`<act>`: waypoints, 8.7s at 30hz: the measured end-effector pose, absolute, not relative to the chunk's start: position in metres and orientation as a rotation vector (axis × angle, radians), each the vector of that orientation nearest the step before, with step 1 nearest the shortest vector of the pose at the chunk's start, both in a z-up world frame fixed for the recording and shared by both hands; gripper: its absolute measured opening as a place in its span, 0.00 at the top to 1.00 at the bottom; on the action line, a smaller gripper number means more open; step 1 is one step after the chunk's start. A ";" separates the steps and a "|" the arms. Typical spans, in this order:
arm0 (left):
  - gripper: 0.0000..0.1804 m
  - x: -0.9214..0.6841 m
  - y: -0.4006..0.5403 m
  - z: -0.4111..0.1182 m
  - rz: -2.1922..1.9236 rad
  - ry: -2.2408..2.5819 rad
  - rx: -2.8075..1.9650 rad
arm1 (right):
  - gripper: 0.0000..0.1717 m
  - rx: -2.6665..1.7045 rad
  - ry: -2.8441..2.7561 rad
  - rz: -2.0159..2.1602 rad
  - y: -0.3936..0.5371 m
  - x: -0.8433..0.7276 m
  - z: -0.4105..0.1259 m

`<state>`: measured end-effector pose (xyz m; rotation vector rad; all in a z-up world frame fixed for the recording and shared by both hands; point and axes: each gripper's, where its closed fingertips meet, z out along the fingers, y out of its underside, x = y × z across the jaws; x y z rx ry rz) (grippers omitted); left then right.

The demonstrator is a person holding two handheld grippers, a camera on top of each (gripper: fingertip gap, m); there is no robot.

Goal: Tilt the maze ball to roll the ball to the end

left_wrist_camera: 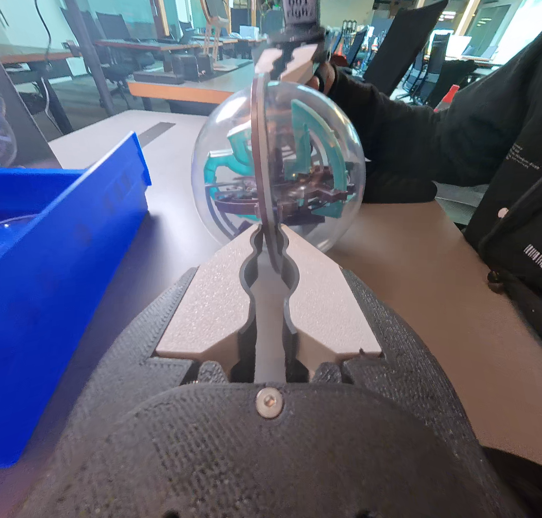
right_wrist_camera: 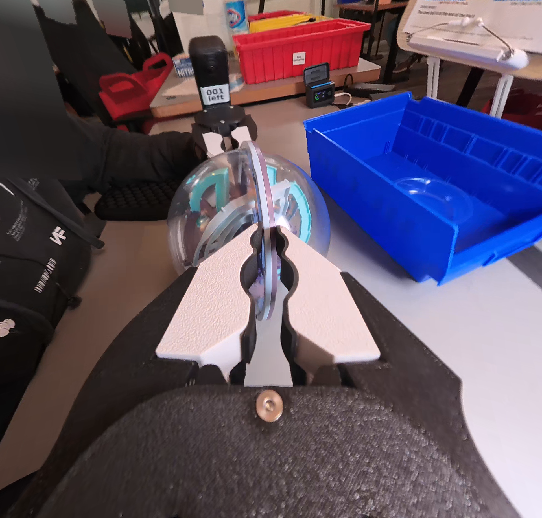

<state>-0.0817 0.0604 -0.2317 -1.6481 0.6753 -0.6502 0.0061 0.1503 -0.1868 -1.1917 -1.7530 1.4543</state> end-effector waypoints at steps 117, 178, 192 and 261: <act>0.25 -0.040 0.124 -0.217 -0.944 0.620 -1.805 | 0.47 -1.157 -1.798 1.371 0.143 0.030 -0.258; 0.26 -0.055 0.136 -0.219 -1.229 0.390 -1.693 | 0.79 -0.698 -1.841 0.556 0.147 0.030 -0.239; 0.31 -0.067 0.141 -0.212 -1.135 0.320 -1.696 | 0.94 -0.688 -1.836 0.434 0.161 0.024 -0.266; 0.41 -0.059 0.132 -0.186 -0.892 0.359 -1.551 | 0.97 -0.953 -1.825 0.728 0.160 0.017 -0.291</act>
